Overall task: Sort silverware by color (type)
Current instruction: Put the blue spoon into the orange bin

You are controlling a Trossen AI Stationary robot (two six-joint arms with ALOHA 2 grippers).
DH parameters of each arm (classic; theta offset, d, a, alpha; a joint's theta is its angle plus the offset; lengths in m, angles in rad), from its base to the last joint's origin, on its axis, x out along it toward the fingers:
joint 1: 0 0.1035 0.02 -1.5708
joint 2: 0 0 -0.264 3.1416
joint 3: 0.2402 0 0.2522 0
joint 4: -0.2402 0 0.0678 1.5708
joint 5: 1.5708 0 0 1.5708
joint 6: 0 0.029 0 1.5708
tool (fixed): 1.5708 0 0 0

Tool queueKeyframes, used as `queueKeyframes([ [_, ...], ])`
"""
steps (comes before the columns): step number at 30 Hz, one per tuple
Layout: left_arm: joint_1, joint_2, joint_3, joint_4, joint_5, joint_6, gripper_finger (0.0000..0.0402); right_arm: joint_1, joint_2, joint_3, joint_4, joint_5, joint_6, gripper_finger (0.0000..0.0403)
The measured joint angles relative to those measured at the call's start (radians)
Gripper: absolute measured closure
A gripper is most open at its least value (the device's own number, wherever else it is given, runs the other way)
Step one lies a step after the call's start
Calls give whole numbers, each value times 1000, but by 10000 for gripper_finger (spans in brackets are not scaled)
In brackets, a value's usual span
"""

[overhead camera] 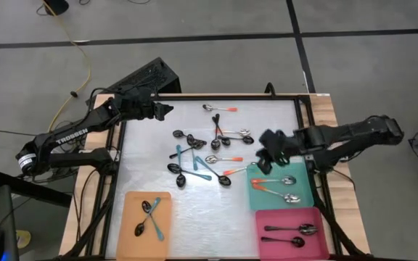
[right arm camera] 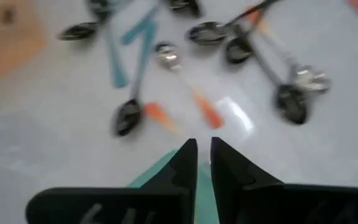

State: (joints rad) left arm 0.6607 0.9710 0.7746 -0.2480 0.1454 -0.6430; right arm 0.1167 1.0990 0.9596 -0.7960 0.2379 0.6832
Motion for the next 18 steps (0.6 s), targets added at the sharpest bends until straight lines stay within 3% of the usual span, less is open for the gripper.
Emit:
queueKeyframes([
  [5, 0, 0, 0, -3, -13, -1, 239, -158, 58, 0, 48, -4, -159, 322],
  [9, 0, 0, 0, -9, -46, -1, 239, -247, 133, 0, 145, -73, -264, 291],
  [14, -14, 0, 0, -12, -27, 49, 239, -300, 255, 0, 282, -206, -321, 249],
  [18, -89, 1, 0, -49, -23, 181, 239, -301, 348, 0, 360, -219, -318, 231],
])
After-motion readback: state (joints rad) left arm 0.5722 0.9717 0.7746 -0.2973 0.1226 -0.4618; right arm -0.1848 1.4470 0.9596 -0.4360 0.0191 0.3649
